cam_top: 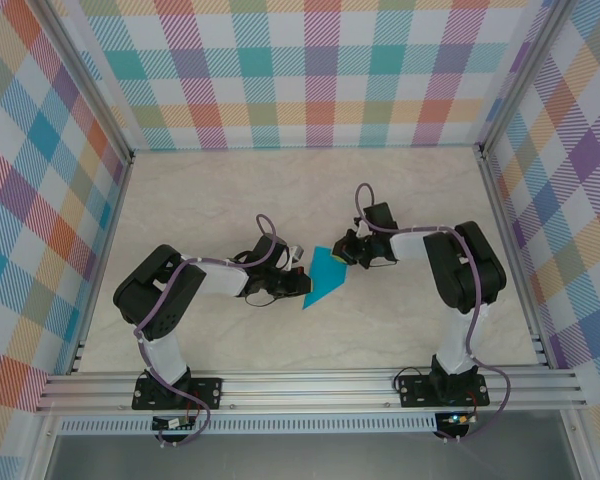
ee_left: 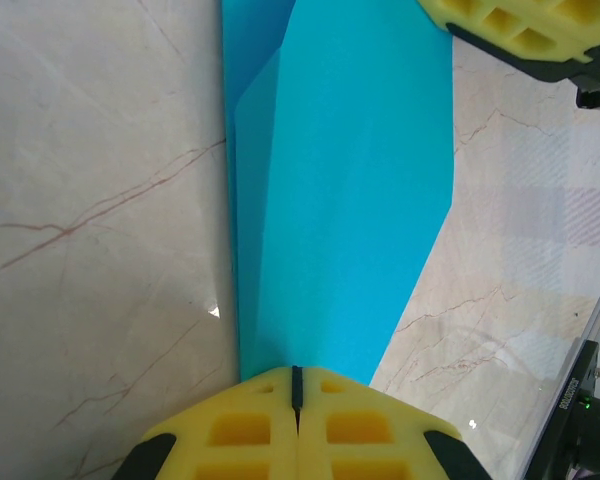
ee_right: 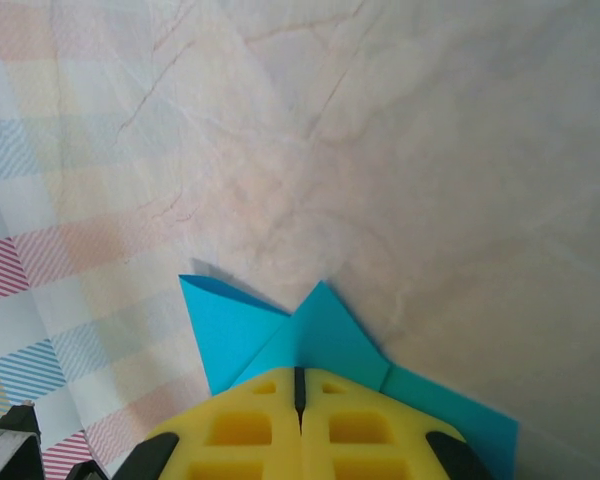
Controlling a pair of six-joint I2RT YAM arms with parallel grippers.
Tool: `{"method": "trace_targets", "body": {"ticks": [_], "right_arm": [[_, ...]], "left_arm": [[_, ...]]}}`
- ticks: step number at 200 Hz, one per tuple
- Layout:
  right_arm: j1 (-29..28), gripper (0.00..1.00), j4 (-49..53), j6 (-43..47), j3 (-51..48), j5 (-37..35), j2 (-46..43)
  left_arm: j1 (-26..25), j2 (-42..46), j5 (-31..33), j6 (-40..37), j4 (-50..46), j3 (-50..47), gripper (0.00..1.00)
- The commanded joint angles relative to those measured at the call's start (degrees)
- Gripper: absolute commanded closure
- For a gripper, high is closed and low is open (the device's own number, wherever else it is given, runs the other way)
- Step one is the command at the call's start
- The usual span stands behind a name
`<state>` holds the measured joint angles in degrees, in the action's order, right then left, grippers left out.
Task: Fold a paper plane with a square sheet of paper (pick it up from the middle)
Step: Fourth fold the wing at the center of the table.
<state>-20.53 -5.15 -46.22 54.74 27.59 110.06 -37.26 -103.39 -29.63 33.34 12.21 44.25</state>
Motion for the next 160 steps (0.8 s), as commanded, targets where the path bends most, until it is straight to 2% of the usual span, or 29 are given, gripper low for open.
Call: {"method": "trace_targets", "body": {"ticks": [1, 69, 109, 160], "right_arm": [[2.42, 0.97, 1.75, 1.55, 0.87, -6.23, 2.54], [4.02, 0.97, 6.62, 3.41, 4.25, -6.77, 0.66], [4.08, 0.96, 7.15, 3.65, 3.49, -3.37, -4.71], [-0.93, 0.94, 3.35, 0.49, -0.16, -1.20, -9.25]], "left_arm": [[-0.56, -5.06, 4.75, -1.70, -11.08, -3.97, 1.00], [-0.62, -5.02, 4.82, -1.42, -10.32, -3.73, 1.00], [-0.59, -4.59, 4.82, -1.44, -10.31, -3.73, 1.00], [-0.58, -5.15, 4.32, -1.46, -10.27, -3.19, 1.00]]}}
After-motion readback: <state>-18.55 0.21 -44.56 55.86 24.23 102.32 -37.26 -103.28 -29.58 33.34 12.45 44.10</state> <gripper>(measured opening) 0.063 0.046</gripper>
